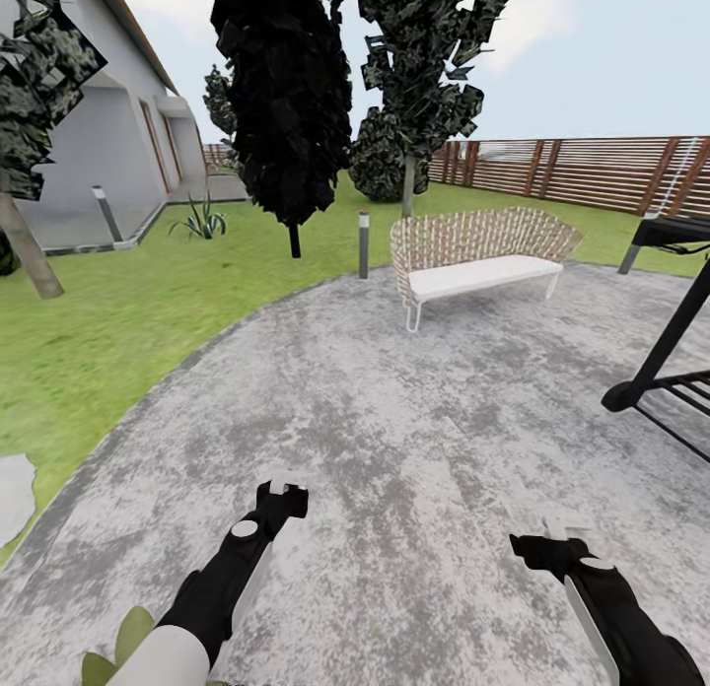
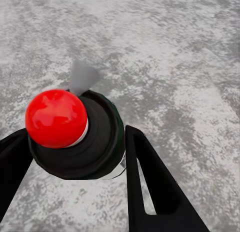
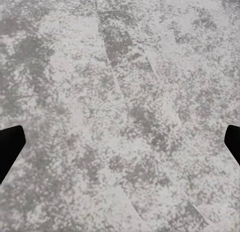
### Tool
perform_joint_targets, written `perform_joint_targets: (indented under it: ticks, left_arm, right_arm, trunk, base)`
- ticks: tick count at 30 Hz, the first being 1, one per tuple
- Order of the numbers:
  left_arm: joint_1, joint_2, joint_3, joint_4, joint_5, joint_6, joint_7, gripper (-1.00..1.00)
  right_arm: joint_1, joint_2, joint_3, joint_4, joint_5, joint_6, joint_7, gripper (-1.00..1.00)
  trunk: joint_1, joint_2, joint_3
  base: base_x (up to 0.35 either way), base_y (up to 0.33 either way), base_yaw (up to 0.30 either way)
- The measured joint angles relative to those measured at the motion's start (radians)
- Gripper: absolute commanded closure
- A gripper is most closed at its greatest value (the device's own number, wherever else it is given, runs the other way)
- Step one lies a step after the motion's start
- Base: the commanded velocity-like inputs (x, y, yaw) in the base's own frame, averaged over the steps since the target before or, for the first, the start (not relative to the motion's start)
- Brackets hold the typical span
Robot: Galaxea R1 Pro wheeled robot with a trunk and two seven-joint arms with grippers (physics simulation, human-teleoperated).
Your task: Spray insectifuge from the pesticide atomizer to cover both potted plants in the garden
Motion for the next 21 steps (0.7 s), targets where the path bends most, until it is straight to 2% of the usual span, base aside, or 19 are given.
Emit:
perform_joint_targets:
  ticks: [5,11,17,21]
  left_arm:
    - [0.0,0.0,0.0,0.0,0.0,0.0,0.0,1.0]
    - [0.0,0.0,0.0,0.0,0.0,0.0,0.0,1.0]
    - [0.0,0.0,0.0,0.0,0.0,0.0,0.0,1.0]
    - [0.0,0.0,0.0,0.0,0.0,0.0,0.001,1.0]
  right_arm:
    - [0.0,0.0,0.0,0.0,0.0,0.0,0.0,-1.0]
    - [0.0,0.0,0.0,0.0,0.0,0.0,0.0,-1.0]
    - [0.0,0.0,0.001,0.0,0.0,-0.001,0.0,-1.0]
    - [0.0,0.0,0.001,0.0,0.0,0.0,0.0,-1.0]
  trunk:
    - [0.0,0.0,0.0]
    - [0.0,0.0,0.0]
    - [0.0,0.0,0.0]
    - [0.0,0.0,0.0]
  base:
    - [-0.25,0.026,0.026]
    - [-0.226,0.213,0.002]
    - [-0.03,0.305,0.014]
    - [0.046,0.198,0.174]
